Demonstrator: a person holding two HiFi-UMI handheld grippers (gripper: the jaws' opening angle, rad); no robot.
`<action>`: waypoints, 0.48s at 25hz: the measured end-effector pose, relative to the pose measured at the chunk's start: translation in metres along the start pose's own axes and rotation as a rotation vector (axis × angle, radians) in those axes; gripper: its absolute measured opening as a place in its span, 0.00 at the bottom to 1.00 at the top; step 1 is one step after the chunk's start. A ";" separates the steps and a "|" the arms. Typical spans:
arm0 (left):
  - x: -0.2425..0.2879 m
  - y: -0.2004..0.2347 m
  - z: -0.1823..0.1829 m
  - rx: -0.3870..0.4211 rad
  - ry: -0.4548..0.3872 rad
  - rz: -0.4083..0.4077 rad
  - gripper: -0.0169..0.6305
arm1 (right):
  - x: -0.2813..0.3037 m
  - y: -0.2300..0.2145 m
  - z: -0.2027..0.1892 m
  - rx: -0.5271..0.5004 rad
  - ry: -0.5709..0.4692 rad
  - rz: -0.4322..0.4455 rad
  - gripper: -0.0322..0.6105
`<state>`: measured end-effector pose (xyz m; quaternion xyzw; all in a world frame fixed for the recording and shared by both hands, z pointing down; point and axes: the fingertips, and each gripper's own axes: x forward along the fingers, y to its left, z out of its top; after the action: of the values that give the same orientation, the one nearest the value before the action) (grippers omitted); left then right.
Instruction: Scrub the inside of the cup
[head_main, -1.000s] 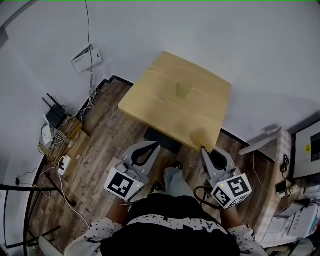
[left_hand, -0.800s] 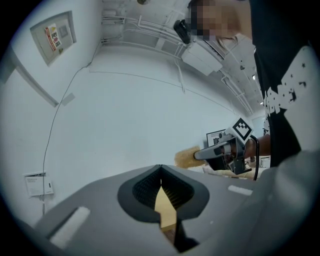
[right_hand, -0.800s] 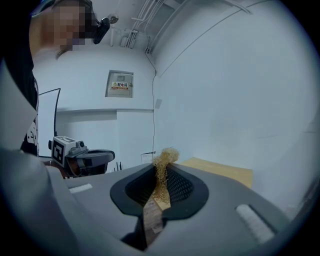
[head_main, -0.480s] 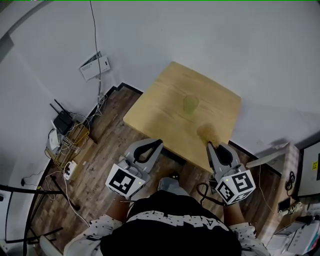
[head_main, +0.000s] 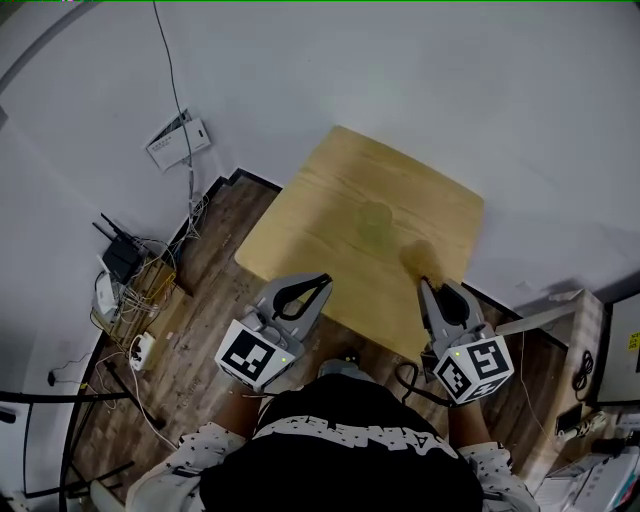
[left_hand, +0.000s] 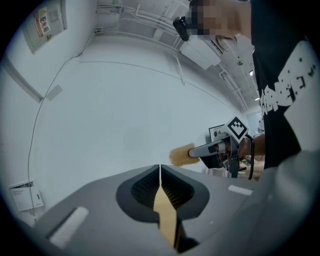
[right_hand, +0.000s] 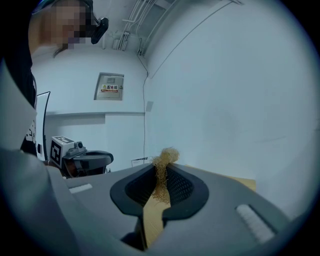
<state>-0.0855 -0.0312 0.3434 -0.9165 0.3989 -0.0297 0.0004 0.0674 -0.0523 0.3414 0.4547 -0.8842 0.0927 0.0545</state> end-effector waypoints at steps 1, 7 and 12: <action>0.005 0.001 -0.001 0.001 0.003 -0.006 0.03 | 0.003 -0.003 0.001 -0.003 0.004 0.000 0.15; 0.033 0.013 -0.005 -0.004 0.020 -0.028 0.03 | 0.020 -0.027 0.001 0.028 -0.011 -0.012 0.15; 0.059 0.015 -0.015 0.029 0.038 -0.051 0.08 | 0.025 -0.051 -0.006 0.047 -0.017 -0.035 0.15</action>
<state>-0.0575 -0.0842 0.3614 -0.9255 0.3749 -0.0527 0.0056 0.0944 -0.0994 0.3576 0.4720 -0.8741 0.1087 0.0380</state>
